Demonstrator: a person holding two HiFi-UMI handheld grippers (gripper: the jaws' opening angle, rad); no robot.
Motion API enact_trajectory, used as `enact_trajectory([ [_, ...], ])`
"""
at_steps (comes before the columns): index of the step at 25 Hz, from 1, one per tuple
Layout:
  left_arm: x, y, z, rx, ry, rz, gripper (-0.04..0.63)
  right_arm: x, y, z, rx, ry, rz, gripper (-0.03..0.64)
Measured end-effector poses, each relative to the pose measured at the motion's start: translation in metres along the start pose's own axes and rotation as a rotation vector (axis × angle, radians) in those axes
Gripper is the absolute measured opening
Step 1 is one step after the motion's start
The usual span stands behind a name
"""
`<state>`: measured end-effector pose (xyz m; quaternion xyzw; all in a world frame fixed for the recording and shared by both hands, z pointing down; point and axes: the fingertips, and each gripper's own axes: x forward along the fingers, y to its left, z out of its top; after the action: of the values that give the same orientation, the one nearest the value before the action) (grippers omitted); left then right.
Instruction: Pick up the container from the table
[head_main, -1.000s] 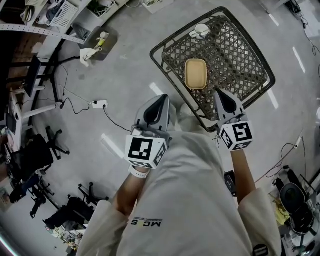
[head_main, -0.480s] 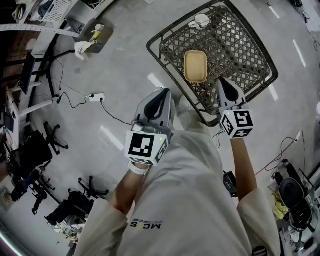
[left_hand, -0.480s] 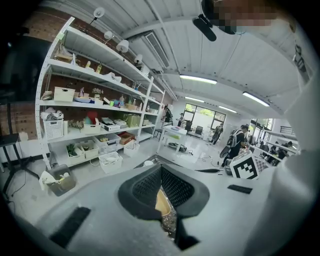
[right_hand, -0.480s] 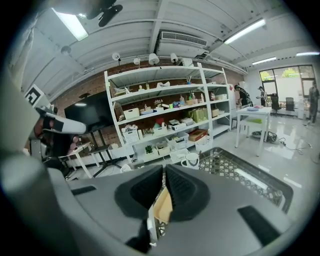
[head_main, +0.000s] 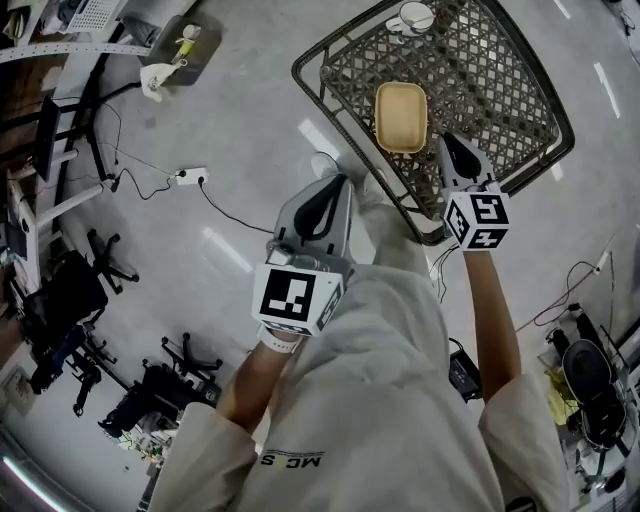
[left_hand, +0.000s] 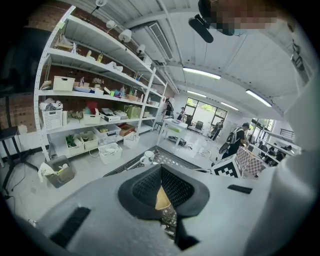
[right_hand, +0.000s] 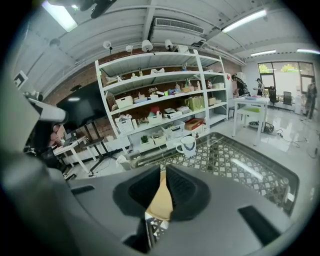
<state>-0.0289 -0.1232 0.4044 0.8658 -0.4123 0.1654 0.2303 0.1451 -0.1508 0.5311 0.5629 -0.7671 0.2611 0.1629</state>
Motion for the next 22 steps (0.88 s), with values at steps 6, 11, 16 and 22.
enact_trajectory([
  [6, 0.011, 0.006, -0.013, -0.006, 0.031, -0.004, 0.023, 0.022, -0.006, -0.031, 0.014, 0.070, -0.014, 0.056],
  [11, 0.023, 0.009, -0.031, -0.033, 0.053, -0.014, 0.023, 0.042, -0.014, -0.058, 0.026, 0.121, -0.028, 0.075],
  [16, 0.028, 0.012, -0.042, -0.042, 0.076, -0.012, 0.023, 0.060, -0.022, -0.088, 0.057, 0.174, -0.055, 0.087],
  [22, 0.033, 0.015, -0.039, -0.042, 0.065, -0.006, 0.023, 0.082, -0.037, -0.122, 0.117, 0.245, -0.111, 0.092],
])
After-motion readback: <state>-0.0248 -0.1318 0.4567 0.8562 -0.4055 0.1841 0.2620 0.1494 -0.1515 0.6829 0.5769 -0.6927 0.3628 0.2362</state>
